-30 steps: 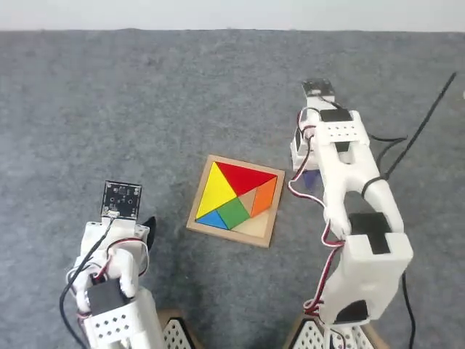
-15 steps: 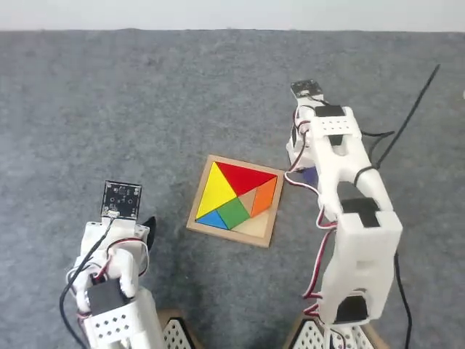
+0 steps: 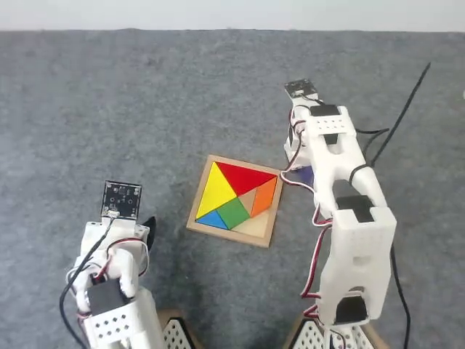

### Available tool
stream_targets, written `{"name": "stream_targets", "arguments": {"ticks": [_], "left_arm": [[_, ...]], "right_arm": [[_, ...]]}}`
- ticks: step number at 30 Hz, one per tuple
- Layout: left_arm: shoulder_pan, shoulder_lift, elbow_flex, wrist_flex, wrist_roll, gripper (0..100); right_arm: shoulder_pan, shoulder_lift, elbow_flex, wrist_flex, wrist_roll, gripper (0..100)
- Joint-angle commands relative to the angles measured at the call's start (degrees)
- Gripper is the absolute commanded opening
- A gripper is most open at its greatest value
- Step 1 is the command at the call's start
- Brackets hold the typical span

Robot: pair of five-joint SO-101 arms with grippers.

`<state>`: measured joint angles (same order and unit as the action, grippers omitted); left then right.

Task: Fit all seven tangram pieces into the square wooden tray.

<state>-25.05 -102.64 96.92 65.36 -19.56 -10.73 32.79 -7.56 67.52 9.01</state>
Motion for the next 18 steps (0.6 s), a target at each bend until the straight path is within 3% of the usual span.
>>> {"name": "stream_targets", "arguments": {"ticks": [1, 8, 18], "left_arm": [[0.1, 0.3, -0.4, -0.2, -0.6, 28], [0.1, 0.3, -0.4, -0.2, -0.6, 28], [0.1, 0.3, -0.4, -0.2, -0.6, 28]], "right_arm": [[-1.2, -0.2, -1.0, 2.6, 0.0, 4.3], [0.1, -10.2, -1.9, 9.1, -9.9, 4.0], [-10.3, -21.4, -2.0, 21.8, -25.4, 4.5]]}}
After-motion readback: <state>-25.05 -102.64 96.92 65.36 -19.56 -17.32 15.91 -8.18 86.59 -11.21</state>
